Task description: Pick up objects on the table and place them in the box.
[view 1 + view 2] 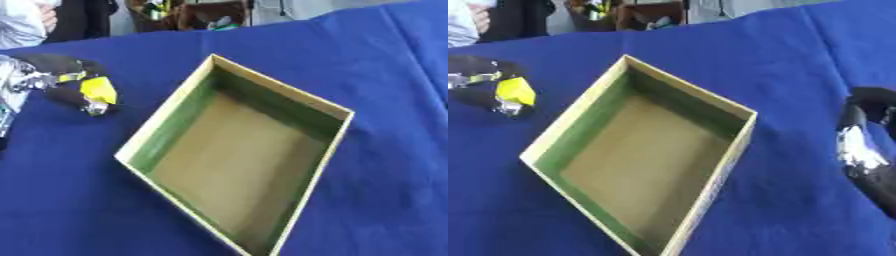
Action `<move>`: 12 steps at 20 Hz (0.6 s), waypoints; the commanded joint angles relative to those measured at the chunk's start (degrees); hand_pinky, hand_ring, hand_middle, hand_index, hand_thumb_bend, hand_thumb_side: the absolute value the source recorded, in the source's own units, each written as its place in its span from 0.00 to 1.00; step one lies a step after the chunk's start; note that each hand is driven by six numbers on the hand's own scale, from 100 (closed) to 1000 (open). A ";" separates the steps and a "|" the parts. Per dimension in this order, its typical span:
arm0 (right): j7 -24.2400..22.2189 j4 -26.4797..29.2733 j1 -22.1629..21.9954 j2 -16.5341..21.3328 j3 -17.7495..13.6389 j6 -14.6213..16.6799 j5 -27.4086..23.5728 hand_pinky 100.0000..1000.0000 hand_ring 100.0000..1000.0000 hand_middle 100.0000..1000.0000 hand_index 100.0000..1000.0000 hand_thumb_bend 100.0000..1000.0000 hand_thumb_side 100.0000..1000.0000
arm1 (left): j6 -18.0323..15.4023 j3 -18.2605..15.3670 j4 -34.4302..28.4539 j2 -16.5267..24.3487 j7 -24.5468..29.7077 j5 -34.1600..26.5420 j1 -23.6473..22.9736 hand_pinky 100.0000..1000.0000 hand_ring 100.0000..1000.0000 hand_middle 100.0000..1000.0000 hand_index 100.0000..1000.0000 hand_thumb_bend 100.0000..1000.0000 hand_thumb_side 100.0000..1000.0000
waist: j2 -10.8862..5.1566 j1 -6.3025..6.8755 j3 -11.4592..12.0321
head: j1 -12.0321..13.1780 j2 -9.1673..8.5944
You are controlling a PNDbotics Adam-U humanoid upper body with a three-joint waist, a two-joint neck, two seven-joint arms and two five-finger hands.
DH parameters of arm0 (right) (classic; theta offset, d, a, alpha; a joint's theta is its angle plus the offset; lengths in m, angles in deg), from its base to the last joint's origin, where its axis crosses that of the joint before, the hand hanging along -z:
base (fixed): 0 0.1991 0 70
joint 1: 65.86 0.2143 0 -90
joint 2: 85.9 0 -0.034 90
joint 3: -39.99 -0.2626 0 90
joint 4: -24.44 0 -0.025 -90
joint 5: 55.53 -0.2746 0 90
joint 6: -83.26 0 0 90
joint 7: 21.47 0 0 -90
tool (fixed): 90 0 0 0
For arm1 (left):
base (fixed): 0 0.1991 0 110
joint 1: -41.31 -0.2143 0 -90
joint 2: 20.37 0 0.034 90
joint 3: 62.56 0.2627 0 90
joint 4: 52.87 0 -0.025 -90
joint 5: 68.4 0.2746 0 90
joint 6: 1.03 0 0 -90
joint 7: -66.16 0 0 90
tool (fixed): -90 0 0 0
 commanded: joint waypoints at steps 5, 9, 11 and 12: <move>-0.03 0.56 0.06 0.62 -0.37 -0.16 0.76 0.71 0.66 0.60 0.73 0.00 0.41 | -0.04 -0.97 -1.10 3.46 1.88 0.48 1.02 0.73 0.87 1.00 1.00 0.49 0.84 | -1.77 0.12 0.05 | -0.14 -0.25; 0.05 0.56 0.00 0.52 -0.44 -0.23 0.83 0.71 0.66 0.60 0.73 0.00 0.42 | -0.22 -0.84 -0.97 3.37 3.02 0.37 0.89 0.72 0.87 1.00 1.00 0.43 0.78 | -1.62 0.17 -0.01 | -0.17 -0.27; 0.05 0.56 -0.03 0.46 -0.45 -0.29 0.88 0.71 0.66 0.60 0.73 0.00 0.42 | -0.29 -0.78 -0.81 3.24 3.38 0.25 0.84 0.71 0.86 1.00 1.00 0.42 0.78 | -1.51 0.19 -0.12 | -0.18 -0.30; 0.10 0.56 -0.05 0.42 -0.50 -0.34 0.92 0.71 0.66 0.60 0.73 0.00 0.41 | -0.33 -0.77 -0.76 3.18 3.49 0.16 0.84 0.71 0.86 1.00 1.00 0.42 0.77 | -1.45 0.21 -0.18 | -0.15 -0.35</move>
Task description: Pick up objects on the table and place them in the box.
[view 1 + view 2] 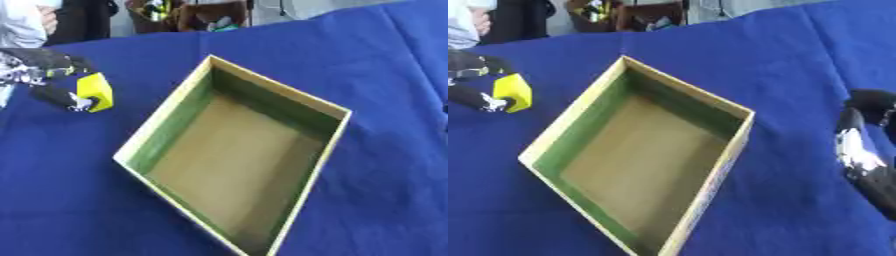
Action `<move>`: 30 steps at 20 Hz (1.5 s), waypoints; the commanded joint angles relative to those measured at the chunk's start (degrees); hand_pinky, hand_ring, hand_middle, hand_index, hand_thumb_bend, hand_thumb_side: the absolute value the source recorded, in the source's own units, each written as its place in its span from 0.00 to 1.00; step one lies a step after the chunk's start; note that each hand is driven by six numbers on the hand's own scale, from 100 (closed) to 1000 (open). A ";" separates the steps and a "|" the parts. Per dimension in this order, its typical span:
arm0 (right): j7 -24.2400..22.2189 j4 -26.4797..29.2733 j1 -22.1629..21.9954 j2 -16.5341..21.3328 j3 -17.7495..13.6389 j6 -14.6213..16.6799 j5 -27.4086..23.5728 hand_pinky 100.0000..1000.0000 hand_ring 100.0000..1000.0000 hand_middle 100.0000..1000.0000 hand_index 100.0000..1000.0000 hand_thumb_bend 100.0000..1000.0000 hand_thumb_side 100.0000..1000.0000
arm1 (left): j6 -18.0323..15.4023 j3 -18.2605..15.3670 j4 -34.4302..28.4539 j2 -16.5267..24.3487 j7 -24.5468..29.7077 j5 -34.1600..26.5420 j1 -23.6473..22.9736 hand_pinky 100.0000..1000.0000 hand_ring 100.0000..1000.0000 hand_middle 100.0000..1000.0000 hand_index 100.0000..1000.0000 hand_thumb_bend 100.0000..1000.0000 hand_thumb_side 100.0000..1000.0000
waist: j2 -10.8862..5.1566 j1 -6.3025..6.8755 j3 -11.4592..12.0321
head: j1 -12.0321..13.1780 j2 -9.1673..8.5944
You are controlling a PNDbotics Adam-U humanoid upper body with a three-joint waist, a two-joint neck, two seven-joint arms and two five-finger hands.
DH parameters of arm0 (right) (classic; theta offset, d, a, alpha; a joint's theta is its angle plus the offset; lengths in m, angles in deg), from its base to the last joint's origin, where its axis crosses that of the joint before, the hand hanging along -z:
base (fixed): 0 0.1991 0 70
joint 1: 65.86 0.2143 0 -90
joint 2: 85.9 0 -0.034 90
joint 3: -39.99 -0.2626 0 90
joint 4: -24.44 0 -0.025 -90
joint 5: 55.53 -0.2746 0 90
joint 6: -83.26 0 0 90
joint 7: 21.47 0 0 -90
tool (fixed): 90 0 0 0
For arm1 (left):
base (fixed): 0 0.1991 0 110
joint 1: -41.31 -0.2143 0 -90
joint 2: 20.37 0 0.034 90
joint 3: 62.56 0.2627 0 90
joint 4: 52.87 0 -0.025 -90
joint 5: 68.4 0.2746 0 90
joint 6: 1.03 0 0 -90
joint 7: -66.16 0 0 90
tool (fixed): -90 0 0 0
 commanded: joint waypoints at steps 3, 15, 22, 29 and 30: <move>0.25 0.56 0.02 0.33 -0.53 -0.41 0.62 0.71 0.66 0.60 0.73 0.00 0.41 | -0.23 -0.49 -0.53 2.07 0.73 -0.48 0.84 0.70 0.86 1.00 1.00 0.42 0.78 | -1.28 -0.07 -0.14 | 0.06 -0.45; 0.52 0.56 -0.11 -0.17 -0.52 -1.23 1.16 0.71 0.66 0.59 0.73 0.00 0.41 | -0.74 -0.10 -0.24 1.20 -2.82 -0.40 0.89 0.58 0.74 0.77 0.99 0.31 0.66 | -0.75 0.26 -0.58 | 0.32 -0.63; 0.94 0.56 -0.10 -0.26 -0.70 -1.27 0.82 0.71 0.66 0.59 0.73 0.00 0.42 | 1.30 -0.29 1.26 0.69 -3.94 1.62 0.86 0.24 0.44 0.50 0.76 0.00 0.29 | -0.88 0.18 -0.46 | 0.36 -0.46; 1.11 0.56 -0.38 -0.47 -0.76 -1.55 0.71 0.71 0.67 0.59 0.73 0.00 0.42 | 2.87 0.20 0.65 0.48 -7.28 -2.28 1.31 0.00 0.28 0.34 0.58 0.00 0.40 | -1.21 -0.07 -0.19 | 0.25 -0.10; 1.09 0.56 -0.45 -0.51 -0.76 -1.61 0.69 0.71 0.67 0.59 0.73 0.00 0.42 | 2.98 0.27 0.41 0.46 -7.73 -2.97 1.36 0.00 0.27 0.33 0.57 0.00 0.40 | -1.35 -0.12 -0.09 | 0.25 0.06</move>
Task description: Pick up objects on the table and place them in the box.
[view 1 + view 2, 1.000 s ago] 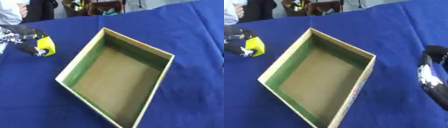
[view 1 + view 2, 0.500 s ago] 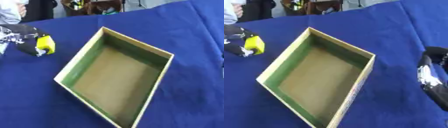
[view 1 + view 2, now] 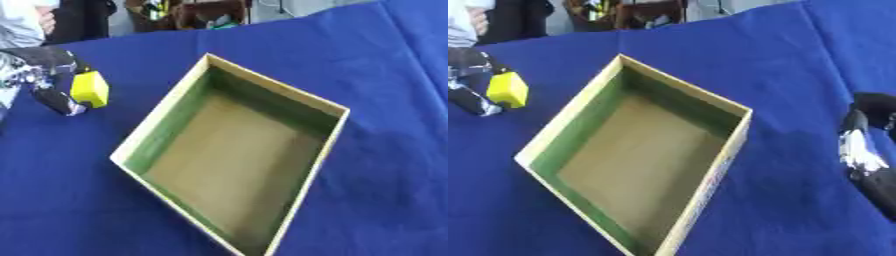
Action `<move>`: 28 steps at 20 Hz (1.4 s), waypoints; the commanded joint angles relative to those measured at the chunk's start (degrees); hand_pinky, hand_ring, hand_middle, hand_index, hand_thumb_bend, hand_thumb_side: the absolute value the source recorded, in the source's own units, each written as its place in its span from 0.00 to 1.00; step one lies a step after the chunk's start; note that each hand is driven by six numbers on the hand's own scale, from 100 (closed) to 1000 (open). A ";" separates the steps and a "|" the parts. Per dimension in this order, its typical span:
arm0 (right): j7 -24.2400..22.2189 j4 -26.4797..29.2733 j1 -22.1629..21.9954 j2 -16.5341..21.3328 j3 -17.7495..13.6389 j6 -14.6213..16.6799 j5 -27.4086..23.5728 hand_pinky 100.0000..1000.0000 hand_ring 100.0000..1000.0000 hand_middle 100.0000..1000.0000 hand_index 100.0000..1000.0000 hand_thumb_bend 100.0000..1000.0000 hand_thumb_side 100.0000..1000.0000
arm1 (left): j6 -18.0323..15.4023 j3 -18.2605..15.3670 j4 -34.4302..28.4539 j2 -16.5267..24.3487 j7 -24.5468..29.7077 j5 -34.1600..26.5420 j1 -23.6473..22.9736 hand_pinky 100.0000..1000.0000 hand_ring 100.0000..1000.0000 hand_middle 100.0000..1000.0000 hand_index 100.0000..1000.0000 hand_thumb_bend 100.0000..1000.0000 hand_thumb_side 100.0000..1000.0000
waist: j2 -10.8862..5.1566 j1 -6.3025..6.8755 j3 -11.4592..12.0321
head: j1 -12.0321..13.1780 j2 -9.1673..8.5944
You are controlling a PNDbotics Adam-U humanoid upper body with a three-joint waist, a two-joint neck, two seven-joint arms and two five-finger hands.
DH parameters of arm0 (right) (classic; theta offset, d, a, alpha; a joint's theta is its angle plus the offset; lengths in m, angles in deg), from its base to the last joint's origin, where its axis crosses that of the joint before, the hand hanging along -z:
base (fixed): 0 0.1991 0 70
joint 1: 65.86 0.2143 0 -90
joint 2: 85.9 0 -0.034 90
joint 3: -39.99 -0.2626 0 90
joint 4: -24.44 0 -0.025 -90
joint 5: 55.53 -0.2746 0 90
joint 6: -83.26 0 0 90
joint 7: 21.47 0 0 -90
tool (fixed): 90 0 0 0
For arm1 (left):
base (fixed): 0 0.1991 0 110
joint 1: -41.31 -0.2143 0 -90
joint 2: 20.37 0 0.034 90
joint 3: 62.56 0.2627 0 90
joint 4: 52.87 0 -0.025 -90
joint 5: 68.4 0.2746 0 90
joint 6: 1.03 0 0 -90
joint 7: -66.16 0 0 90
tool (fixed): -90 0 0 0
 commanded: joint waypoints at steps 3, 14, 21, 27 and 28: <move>0.16 0.56 -0.24 0.20 -0.52 -0.29 -0.23 0.71 0.67 0.59 0.73 0.00 0.42 | 0.81 0.12 -2.17 1.36 -3.12 -3.23 1.03 0.00 0.25 0.31 0.55 0.00 0.37 | -2.27 -0.65 0.58 | -0.17 0.56; 0.34 0.56 -1.05 -0.20 -0.97 -0.69 -1.85 0.71 0.66 0.59 0.73 0.00 0.41 | 2.16 2.04 -15.11 2.81 -10.08 -8.53 -0.13 0.00 0.18 0.25 0.47 0.00 0.24 | -6.26 -1.99 3.50 | -2.45 3.05; 0.00 0.56 -0.38 -0.67 -0.83 -0.50 -4.10 0.70 0.66 0.59 0.73 0.00 0.41 | 1.91 6.32 -33.31 -0.33 -4.73 -15.15 -1.08 0.00 0.18 0.24 0.46 0.00 0.22 | -9.26 -3.39 5.84 | -5.18 6.63; -0.23 0.56 -0.01 -0.96 -0.80 -0.39 -5.86 0.70 0.66 0.59 0.73 0.00 0.41 | 2.43 8.71 -42.54 -4.89 -0.06 -17.96 -1.37 0.00 0.18 0.24 0.45 0.00 0.21 | -11.42 -4.18 6.74 | -5.91 9.04; -0.23 0.56 0.10 -1.03 -0.79 -0.39 -6.12 0.70 0.66 0.59 0.73 0.00 0.41 | 2.40 9.21 -43.33 -5.92 0.53 -18.42 -1.58 0.00 0.18 0.24 0.45 0.00 0.22 | -11.72 -4.29 6.80 | -5.81 9.17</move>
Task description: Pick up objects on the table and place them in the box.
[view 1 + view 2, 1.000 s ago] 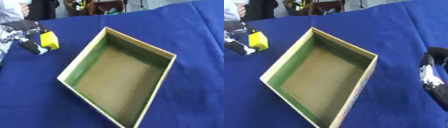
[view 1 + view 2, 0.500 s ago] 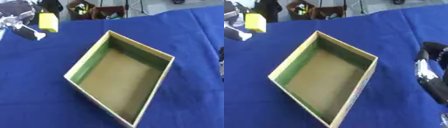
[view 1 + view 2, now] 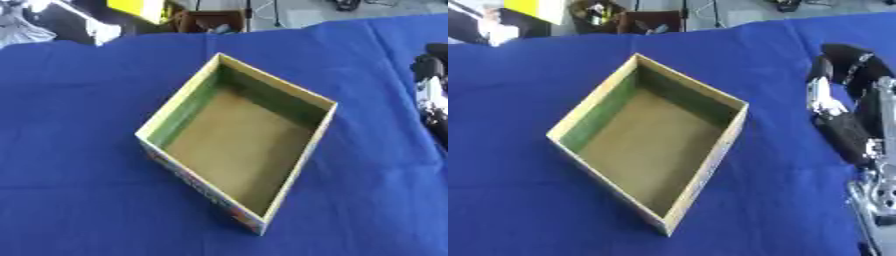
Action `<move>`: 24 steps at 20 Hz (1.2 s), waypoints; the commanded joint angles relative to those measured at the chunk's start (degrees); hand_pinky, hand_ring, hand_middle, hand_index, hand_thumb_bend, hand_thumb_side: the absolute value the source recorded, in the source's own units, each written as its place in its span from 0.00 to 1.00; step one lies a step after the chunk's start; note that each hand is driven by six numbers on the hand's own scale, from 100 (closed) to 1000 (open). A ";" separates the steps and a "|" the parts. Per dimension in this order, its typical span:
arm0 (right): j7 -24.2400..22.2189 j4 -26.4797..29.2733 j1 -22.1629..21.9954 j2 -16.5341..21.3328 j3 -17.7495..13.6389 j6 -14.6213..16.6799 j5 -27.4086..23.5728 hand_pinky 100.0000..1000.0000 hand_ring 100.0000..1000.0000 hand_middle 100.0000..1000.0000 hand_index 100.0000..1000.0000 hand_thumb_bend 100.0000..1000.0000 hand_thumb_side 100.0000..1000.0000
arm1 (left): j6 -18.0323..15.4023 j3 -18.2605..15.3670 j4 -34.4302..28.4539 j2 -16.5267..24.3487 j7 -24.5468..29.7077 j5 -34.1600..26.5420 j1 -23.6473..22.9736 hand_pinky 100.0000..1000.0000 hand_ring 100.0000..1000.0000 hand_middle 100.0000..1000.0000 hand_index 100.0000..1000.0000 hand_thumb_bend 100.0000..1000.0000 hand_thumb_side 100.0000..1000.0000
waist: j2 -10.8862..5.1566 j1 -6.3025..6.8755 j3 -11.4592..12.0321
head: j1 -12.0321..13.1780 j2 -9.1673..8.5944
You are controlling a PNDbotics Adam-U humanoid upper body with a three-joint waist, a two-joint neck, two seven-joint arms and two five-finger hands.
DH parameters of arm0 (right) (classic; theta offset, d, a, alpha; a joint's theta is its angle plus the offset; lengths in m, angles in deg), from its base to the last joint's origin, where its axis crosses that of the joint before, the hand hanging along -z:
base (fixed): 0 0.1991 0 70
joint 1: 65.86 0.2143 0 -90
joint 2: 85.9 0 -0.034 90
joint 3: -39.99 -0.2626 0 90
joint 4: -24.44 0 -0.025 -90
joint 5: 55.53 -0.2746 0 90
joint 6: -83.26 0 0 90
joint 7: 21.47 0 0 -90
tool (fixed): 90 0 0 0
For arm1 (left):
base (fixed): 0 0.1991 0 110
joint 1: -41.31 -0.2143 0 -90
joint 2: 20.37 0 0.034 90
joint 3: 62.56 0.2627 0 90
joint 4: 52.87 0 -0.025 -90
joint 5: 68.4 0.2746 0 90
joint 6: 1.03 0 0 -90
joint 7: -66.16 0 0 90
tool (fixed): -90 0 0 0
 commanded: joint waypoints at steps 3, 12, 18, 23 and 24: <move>-0.10 0.56 1.21 0.00 -0.16 0.12 -1.69 0.70 0.66 0.59 0.73 0.00 0.41 | 0.22 1.99 -3.64 -4.26 3.01 -2.38 -0.23 0.00 0.17 0.24 0.45 0.00 0.23 | -2.12 -0.52 0.44 | 0.31 0.86; 0.21 0.56 1.72 -0.32 -0.17 -0.04 -2.35 0.70 0.66 0.59 0.73 0.00 0.41 | -1.75 7.77 0.39 -9.23 7.79 -4.18 -1.36 0.00 0.17 0.24 0.45 0.00 0.26 | -2.19 -0.36 0.32 | 0.36 0.21; 0.40 0.56 1.70 -0.30 -0.64 -0.01 -1.82 0.70 0.66 0.59 0.73 0.00 0.42 | -3.86 11.06 4.77 -10.59 9.34 -2.37 -0.65 0.00 0.18 0.25 0.46 0.00 0.27 | -1.91 -0.34 0.22 | -0.01 0.20; 0.50 0.56 1.53 -0.45 -0.74 -0.14 -1.70 0.70 0.66 0.59 0.73 0.00 0.42 | -6.49 13.26 7.73 -13.79 10.06 7.27 0.41 0.00 0.21 0.27 0.47 0.00 0.24 | -2.02 -0.52 0.21 | 0.17 -0.43; 0.54 0.56 1.50 -0.45 -0.76 -0.15 -1.71 0.70 0.66 0.59 0.73 0.00 0.42 | -7.13 13.65 8.28 -14.18 10.07 9.62 0.72 0.00 0.21 0.27 0.47 0.00 0.24 | -2.06 -0.51 0.21 | 0.24 -0.58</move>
